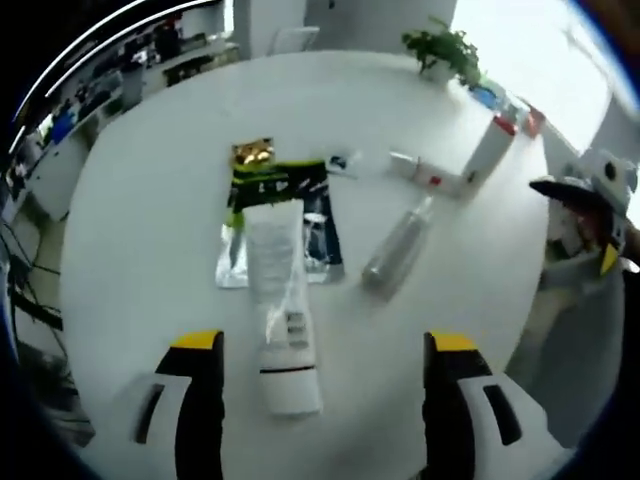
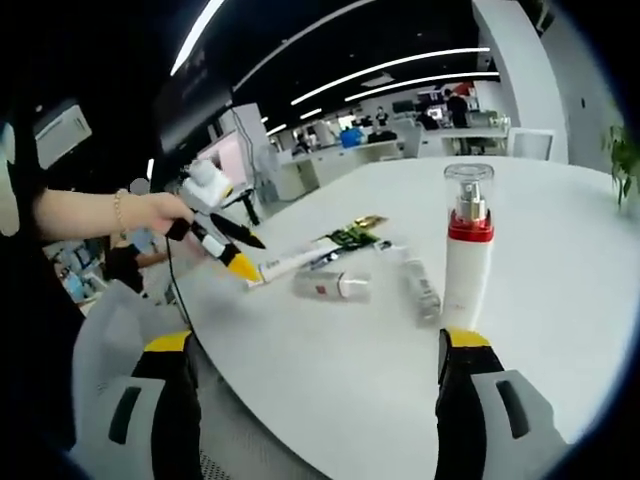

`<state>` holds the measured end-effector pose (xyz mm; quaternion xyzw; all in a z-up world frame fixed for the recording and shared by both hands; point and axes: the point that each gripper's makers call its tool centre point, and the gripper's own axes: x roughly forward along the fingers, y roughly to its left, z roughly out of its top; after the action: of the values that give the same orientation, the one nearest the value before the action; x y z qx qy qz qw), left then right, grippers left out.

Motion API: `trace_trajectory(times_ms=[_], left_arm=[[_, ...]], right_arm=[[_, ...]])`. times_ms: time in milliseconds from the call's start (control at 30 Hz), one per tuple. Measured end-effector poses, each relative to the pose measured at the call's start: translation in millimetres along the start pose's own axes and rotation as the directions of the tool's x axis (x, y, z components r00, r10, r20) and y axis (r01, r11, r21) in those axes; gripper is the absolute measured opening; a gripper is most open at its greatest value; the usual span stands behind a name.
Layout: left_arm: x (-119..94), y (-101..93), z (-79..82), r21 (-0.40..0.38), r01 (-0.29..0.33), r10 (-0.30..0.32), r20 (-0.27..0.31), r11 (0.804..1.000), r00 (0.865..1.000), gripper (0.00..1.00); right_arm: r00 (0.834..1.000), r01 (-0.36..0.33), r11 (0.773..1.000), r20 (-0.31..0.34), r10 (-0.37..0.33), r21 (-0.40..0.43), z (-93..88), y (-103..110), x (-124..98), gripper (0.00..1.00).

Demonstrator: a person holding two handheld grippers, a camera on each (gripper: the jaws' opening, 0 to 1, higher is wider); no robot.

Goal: Arrange the skincare products in the storage area until every visible bottle or jar stands upright without overlapping.

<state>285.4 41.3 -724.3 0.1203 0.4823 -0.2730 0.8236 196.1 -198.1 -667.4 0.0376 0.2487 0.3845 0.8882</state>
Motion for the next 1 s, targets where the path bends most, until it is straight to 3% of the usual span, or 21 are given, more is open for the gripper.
trace_trajectory(times_ms=[400, 567, 1000], left_arm=[[23.8, 15.7, 17.1, 0.034, 0.009, -0.007, -0.078, 0.999, 0.997, 0.68], [30.8, 21.8, 19.5, 0.083, 0.011, -0.001, -0.117, 0.997, 0.993, 0.63], [51.8, 35.7, 24.2, 0.098, 0.005, 0.015, -0.207, 0.995, 0.978, 0.54]], right_arm=[[0.999, 0.000, 1.000, -0.033, 0.000, -0.001, -6.1, 0.2, 2.0, 0.99], [0.999, 0.001, 1.000, -0.043, -0.001, 0.004, -8.4, -0.1, 2.0, 0.98], [0.999, 0.018, 1.000, -0.047, -0.017, 0.015, -9.2, -3.9, 1.5, 0.98]])
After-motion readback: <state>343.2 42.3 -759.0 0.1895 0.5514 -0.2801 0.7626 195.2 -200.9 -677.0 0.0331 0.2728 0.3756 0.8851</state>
